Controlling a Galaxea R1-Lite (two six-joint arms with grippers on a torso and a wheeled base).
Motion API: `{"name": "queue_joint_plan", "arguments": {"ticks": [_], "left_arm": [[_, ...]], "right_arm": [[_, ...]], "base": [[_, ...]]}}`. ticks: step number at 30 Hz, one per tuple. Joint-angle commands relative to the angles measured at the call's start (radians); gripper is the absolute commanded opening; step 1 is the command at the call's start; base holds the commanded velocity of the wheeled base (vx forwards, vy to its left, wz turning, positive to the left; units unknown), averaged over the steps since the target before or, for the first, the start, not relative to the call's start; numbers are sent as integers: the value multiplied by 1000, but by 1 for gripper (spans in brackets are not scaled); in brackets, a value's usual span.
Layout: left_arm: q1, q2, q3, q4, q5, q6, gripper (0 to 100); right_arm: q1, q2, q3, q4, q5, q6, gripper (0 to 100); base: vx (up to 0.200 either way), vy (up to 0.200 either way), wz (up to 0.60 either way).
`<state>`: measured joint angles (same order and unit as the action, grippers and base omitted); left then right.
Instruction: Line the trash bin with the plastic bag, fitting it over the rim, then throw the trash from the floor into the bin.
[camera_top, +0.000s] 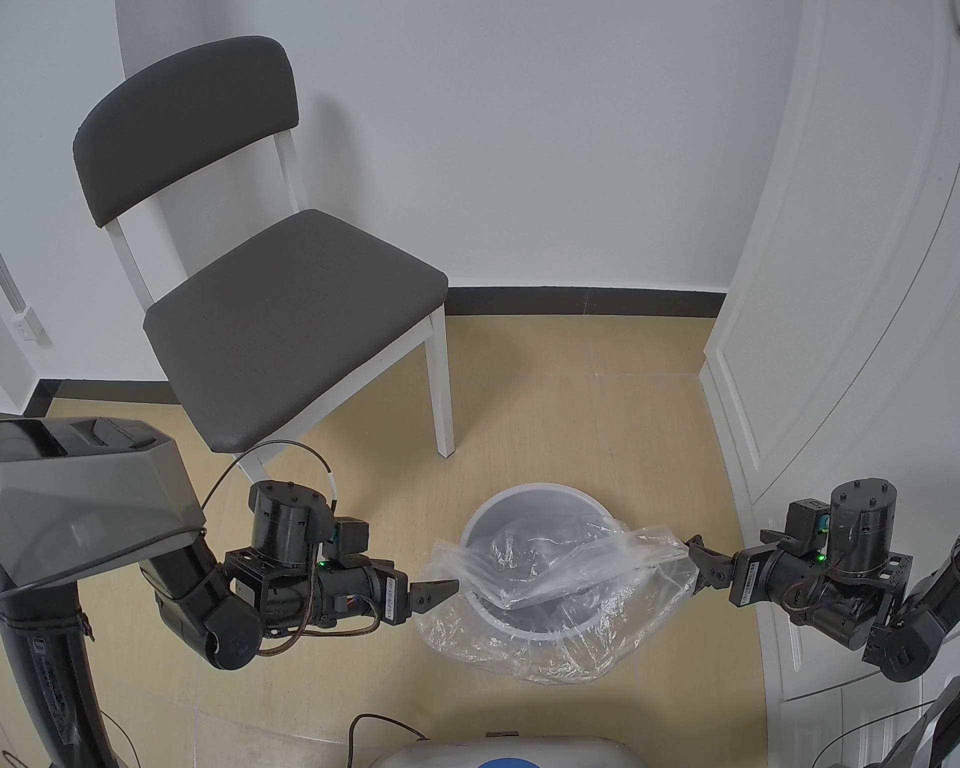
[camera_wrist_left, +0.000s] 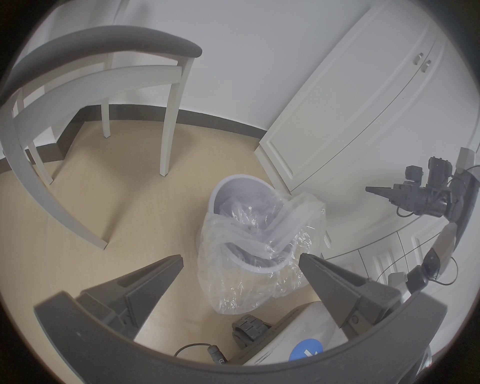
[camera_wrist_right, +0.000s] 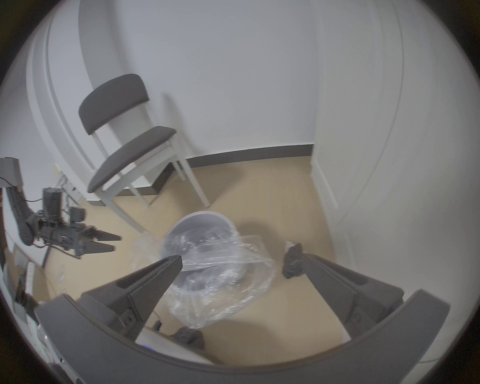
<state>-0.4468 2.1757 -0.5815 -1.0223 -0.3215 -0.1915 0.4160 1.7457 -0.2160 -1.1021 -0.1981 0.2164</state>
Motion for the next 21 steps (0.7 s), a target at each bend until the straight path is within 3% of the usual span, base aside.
{"name": "queue_joint_plan", "arguments": {"ticks": [1, 11, 21], "left_arm": [[2, -45, 15, -1, -1, 10, 100], [-3, -63, 45, -13, 5, 81, 100], [-12, -85, 55, -16, 32, 83, 100]], "right_arm": [[3, 3, 1, 2, -72, -18, 100], [38, -61, 40, -5, -110, -178, 100], [93, -55, 36, -5, -169, -213, 100]], "base": [[0, 0, 0], [0, 0, 0], [0, 0, 0]]}}
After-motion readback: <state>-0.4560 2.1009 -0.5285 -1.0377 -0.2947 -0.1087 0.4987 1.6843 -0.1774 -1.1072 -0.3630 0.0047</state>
